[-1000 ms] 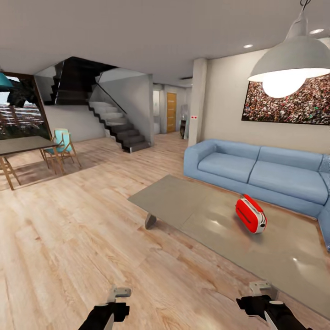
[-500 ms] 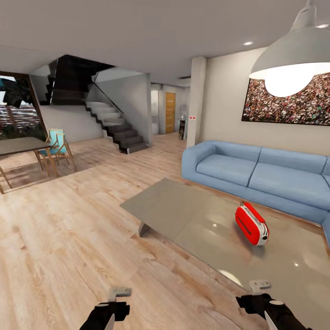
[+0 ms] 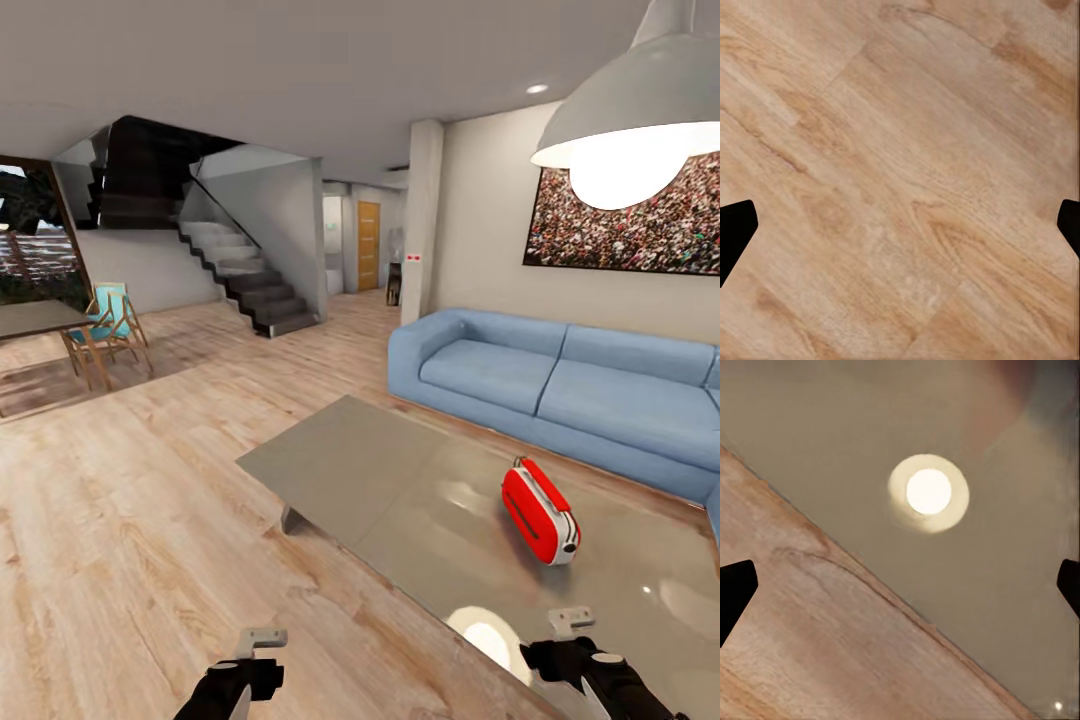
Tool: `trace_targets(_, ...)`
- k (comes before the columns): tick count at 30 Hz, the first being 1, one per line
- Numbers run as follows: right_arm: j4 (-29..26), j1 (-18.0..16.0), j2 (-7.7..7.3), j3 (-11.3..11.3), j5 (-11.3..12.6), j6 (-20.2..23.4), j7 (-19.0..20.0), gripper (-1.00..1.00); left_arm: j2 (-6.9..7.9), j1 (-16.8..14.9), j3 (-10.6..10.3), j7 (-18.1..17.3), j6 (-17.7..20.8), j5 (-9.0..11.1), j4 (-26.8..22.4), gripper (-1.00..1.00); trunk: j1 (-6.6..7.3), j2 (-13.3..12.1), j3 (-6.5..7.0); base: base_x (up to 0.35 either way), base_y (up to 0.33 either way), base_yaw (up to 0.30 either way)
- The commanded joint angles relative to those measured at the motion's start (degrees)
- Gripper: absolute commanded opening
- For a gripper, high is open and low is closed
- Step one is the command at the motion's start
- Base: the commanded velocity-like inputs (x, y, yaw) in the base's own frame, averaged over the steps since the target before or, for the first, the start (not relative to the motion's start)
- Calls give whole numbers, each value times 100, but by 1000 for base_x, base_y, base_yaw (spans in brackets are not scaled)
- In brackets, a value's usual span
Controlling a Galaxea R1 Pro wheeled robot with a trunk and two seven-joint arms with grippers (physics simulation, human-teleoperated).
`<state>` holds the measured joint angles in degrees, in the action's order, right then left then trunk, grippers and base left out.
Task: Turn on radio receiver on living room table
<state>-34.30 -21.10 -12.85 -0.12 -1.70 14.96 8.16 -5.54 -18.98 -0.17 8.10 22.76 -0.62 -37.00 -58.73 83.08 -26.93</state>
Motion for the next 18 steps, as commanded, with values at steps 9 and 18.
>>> trace_targets(9,-1135,-310,-98,-1,-85,815,66,100,36,0,5,-1,-75,9,0,100,0,0,0,79,-70,0)
trace_targets(18,-2446,-784,-314,-11,-61,2207,97,100,52,0,9,-1,-200,0,0,100,0,0,0,1,-1,0)
